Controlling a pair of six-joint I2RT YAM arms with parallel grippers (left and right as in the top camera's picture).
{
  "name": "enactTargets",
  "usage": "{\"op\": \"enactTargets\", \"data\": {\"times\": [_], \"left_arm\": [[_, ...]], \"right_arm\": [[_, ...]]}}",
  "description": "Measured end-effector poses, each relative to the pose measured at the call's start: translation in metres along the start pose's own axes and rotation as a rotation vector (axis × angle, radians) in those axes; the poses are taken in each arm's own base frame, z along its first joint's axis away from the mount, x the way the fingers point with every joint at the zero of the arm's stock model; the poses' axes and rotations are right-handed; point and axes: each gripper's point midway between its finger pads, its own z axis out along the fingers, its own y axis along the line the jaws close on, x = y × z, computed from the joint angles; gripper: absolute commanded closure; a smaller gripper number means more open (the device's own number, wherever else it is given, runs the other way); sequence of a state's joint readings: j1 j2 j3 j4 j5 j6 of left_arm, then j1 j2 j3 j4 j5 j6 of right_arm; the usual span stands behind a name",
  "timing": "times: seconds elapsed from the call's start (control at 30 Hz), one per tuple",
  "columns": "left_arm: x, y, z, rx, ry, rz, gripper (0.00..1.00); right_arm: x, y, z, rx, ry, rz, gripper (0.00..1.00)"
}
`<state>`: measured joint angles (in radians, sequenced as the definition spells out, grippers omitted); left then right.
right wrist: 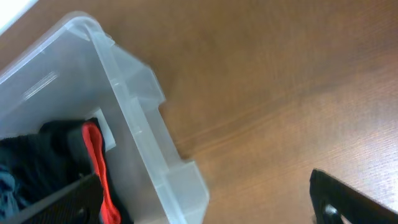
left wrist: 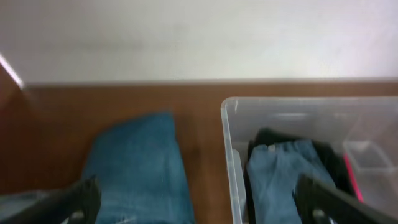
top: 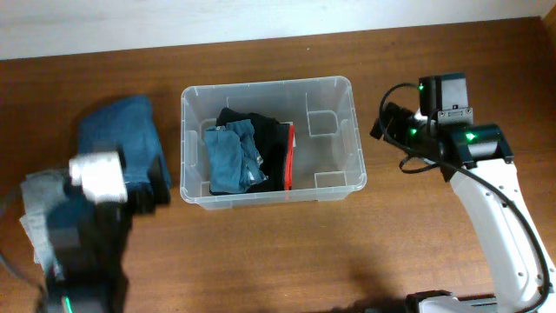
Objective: Pack container
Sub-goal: 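Reach the left gripper to the light-wash jeans and grasp them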
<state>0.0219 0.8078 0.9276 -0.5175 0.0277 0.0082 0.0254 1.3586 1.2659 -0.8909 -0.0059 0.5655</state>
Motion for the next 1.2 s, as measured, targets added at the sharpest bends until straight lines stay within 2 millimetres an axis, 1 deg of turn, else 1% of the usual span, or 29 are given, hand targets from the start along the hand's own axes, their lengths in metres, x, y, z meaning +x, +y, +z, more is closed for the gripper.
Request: {"op": "enactTargets", "data": {"times": [0.03, 0.07, 0.1, 0.17, 0.2, 0.23, 0.33, 0.37, 0.43, 0.47, 0.53, 0.67, 0.73, 0.77, 0.83, 0.97, 1.1, 1.17, 1.2], "left_arm": [[-0.008, -0.001, 0.013, 0.007, 0.052, 0.001, 0.01], [-0.015, -0.001, 0.03, 0.015, 0.116, 0.002, 0.01], [-0.015, -0.002, 0.038, 0.02, 0.151, 0.001, 0.01], [-0.009, -0.003, 0.059, 0.03, 0.277, 0.003, 0.01], [-0.007, -0.003, 0.061, 0.031, 0.289, 0.003, 0.01], [-0.003, -0.004, 0.07, 0.038, 0.355, 0.002, 0.01], [-0.001, -0.002, 0.083, 0.035, 0.429, 0.005, 0.0], [-0.001, -0.001, 0.086, 0.026, 0.438, 0.008, 0.01], [0.002, 0.009, 0.087, -0.018, 0.455, -0.011, 0.01], [0.004, 0.017, 0.086, -0.049, 0.468, -0.034, 0.01], [0.01, 0.041, 0.082, -0.131, 0.488, -0.114, 0.01], [0.022, 0.107, 0.065, -0.308, 0.502, -0.305, 0.01], [0.03, 0.138, 0.054, -0.383, 0.507, -0.387, 0.01], [0.036, 0.158, 0.044, -0.435, 0.511, -0.442, 0.01], [0.049, 0.184, 0.03, -0.501, 0.535, -0.51, 0.01], [0.075, 0.211, 0.021, -0.564, 0.604, -0.583, 0.01], [0.107, 0.237, 0.024, -0.592, 0.679, -0.652, 0.02], [0.125, 0.249, 0.025, -0.574, 0.72, -0.687, 0.02], [0.13, 0.251, 0.027, -0.558, 0.727, -0.701, 0.02]], "right_arm": [[-0.006, 0.003, -0.001, -0.012, -0.023, -0.013, 0.02], [-0.011, 0.006, -0.002, -0.023, -0.044, -0.023, 0.02], [-0.013, 0.007, -0.003, -0.028, -0.054, -0.027, 0.02], [-0.022, 0.009, -0.006, -0.042, -0.088, -0.038, 0.02], [-0.024, 0.009, -0.007, -0.045, -0.097, -0.04, 0.02], [-0.027, 0.009, -0.008, -0.045, -0.106, -0.042, 0.02], [-0.028, 0.008, -0.009, -0.045, -0.11, -0.045, 0.02], [-0.028, 0.008, -0.009, -0.045, -0.11, -0.047, 0.01], [-0.028, 0.008, -0.009, -0.044, -0.11, -0.052, 0.02], [-0.028, 0.008, -0.009, -0.045, -0.11, -0.054, 0.02], [-0.028, 0.008, -0.009, -0.044, -0.11, -0.054, 0.02], [-0.028, 0.008, -0.009, -0.045, -0.11, -0.055, 0.02], [-0.028, 0.008, -0.009, -0.045, -0.11, -0.055, 0.02], [-0.028, 0.008, -0.009, -0.044, -0.11, -0.056, 0.02], [-0.028, 0.008, -0.009, -0.045, -0.11, -0.055, 0.02], [-0.028, 0.008, -0.009, -0.044, -0.11, -0.055, 0.02], [-0.028, 0.008, -0.009, -0.044, -0.11, -0.057, 0.02], [-0.028, 0.008, -0.009, -0.044, -0.11, -0.058, 0.02], [-0.028, 0.008, -0.009, -0.044, -0.11, -0.058, 0.02]]}}
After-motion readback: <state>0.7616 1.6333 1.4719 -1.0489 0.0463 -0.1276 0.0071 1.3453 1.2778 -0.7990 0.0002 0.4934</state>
